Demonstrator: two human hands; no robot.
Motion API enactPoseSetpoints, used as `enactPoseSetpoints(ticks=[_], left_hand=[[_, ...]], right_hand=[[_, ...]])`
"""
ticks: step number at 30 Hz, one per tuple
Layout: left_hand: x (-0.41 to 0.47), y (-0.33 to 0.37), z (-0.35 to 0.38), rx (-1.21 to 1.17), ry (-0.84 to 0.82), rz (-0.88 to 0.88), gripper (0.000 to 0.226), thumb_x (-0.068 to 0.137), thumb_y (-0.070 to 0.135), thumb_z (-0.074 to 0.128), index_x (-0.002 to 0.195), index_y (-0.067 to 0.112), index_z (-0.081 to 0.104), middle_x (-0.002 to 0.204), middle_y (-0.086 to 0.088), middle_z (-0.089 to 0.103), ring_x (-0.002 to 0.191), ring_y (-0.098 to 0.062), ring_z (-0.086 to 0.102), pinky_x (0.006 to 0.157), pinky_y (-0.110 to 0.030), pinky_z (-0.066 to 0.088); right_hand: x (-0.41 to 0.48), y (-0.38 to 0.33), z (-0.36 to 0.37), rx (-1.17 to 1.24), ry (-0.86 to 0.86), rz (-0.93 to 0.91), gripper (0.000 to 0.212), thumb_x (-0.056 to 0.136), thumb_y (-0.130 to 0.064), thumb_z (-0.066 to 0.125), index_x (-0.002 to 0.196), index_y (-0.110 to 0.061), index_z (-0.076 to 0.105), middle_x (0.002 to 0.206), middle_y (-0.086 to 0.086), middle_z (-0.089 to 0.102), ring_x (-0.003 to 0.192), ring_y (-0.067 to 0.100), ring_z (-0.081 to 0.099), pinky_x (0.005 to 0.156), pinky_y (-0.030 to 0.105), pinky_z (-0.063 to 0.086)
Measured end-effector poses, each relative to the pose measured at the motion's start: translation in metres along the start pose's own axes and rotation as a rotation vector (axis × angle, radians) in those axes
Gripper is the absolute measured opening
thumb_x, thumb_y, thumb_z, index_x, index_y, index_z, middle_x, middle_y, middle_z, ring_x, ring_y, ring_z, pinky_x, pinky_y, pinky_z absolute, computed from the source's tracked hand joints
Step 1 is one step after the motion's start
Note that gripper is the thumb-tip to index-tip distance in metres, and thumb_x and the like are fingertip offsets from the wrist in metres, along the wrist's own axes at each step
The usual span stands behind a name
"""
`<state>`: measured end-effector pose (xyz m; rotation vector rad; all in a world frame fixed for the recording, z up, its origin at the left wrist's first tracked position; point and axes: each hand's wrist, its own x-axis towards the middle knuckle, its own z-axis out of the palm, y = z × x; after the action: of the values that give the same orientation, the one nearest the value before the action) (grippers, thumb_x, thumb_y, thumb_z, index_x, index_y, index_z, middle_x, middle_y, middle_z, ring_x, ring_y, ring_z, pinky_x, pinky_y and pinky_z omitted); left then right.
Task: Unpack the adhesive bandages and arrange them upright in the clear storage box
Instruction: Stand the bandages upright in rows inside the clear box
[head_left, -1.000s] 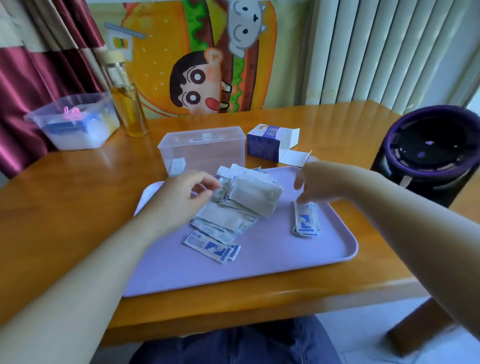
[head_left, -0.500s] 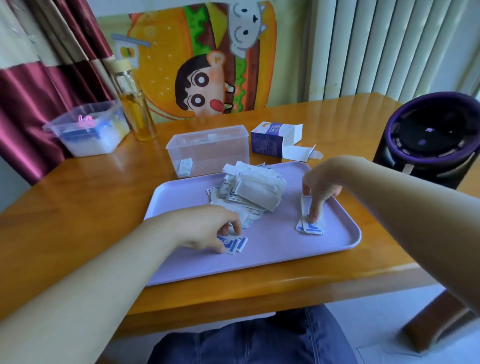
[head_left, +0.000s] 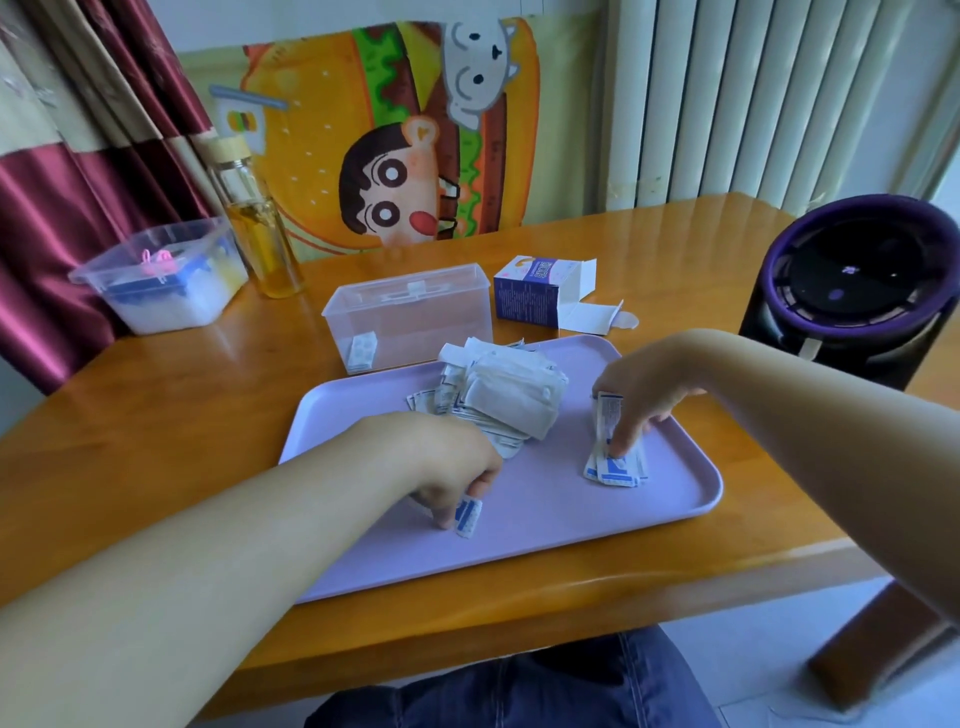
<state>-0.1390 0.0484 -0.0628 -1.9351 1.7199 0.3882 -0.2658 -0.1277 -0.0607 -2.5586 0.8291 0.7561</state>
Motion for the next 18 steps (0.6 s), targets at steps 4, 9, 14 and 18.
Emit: enactPoseSetpoints(ticks=[4, 9, 14, 18], left_hand=[[-0.001, -0.004, 0.000, -0.009, -0.008, 0.042, 0.020, 0.080, 0.025, 0.069, 0.088, 0.024, 0.050, 0.106, 0.000, 0.054, 0.101, -0.022, 0.052, 0.066, -0.028, 0.041], [-0.023, -0.024, -0.009, -0.549, 0.170, 0.095, 0.015, 0.082, 0.026, 0.065, 0.089, 0.014, 0.060, 0.077, 0.013, 0.065, 0.059, -0.012, 0.053, 0.058, -0.026, 0.046], [-0.031, -0.048, 0.001, -1.306, 0.424, 0.032, 0.003, 0.092, 0.014, 0.057, 0.094, 0.011, 0.058, 0.081, -0.004, 0.068, 0.074, -0.012, 0.070, 0.069, -0.025, 0.055], [-0.025, -0.049, 0.023, -1.718, 0.430, -0.115, 0.017, 0.097, 0.013, 0.049, 0.101, 0.002, 0.060, 0.088, -0.016, 0.066, 0.064, -0.019, 0.067, 0.061, -0.030, 0.055]], right_hand=[[-0.007, 0.001, -0.005, 0.031, 0.020, -0.050, 0.013, 0.084, -0.025, 0.068, 0.083, -0.025, 0.055, 0.082, -0.006, 0.062, 0.066, 0.003, 0.055, 0.055, 0.013, 0.042], [-0.037, -0.008, -0.025, 0.023, 0.159, -0.171, 0.011, 0.087, -0.032, 0.064, 0.096, -0.029, 0.058, 0.098, -0.007, 0.068, 0.080, 0.006, 0.062, 0.070, 0.019, 0.051], [-0.050, -0.020, -0.028, 0.293, 0.349, -0.394, 0.015, 0.083, -0.033, 0.068, 0.094, -0.023, 0.063, 0.100, -0.002, 0.071, 0.097, 0.026, 0.064, 0.088, 0.044, 0.052], [-0.040, -0.053, -0.006, 0.573, 0.330, -0.532, 0.009, 0.081, -0.016, 0.071, 0.086, -0.017, 0.064, 0.092, 0.000, 0.072, 0.081, 0.017, 0.065, 0.076, 0.036, 0.051]])
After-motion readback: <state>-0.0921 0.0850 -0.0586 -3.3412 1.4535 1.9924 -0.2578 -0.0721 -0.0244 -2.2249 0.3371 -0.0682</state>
